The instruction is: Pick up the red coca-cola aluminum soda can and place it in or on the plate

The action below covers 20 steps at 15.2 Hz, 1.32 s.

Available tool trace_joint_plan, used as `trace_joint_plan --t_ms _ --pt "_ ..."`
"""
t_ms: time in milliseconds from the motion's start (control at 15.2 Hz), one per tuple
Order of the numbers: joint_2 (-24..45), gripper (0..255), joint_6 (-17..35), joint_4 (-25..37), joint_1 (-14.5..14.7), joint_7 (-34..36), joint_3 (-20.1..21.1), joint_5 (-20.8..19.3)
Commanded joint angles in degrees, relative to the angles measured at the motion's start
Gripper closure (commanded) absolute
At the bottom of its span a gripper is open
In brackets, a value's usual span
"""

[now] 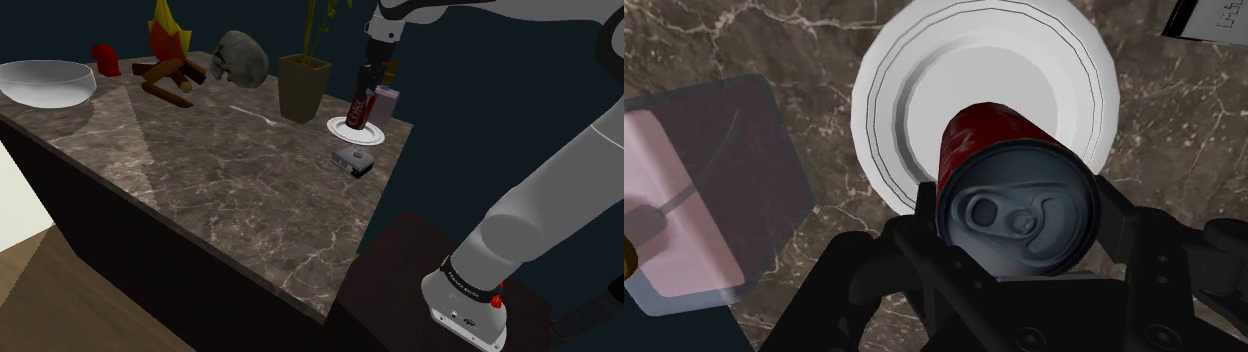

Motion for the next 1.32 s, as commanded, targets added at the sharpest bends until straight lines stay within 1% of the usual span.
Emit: trace_joint_plan --t_ms 0,66,594,660,990,1254 --pt "0.0 255 1.8 -1.7 0.0 0.0 0.0 0.0" --pt "0.1 255 2.8 -2.6 0.0 0.0 0.0 0.0" --pt "0.1 255 2.8 -2.6 0.0 0.0 0.0 0.0" --pt "0.1 0 2.8 -2.6 0.0 0.0 0.0 0.0" --pt "0.1 0 2.8 -2.6 0.0 0.0 0.0 0.0" --pt "0.2 0 -4.5 4.8 0.0 0.0 0.0 0.0"
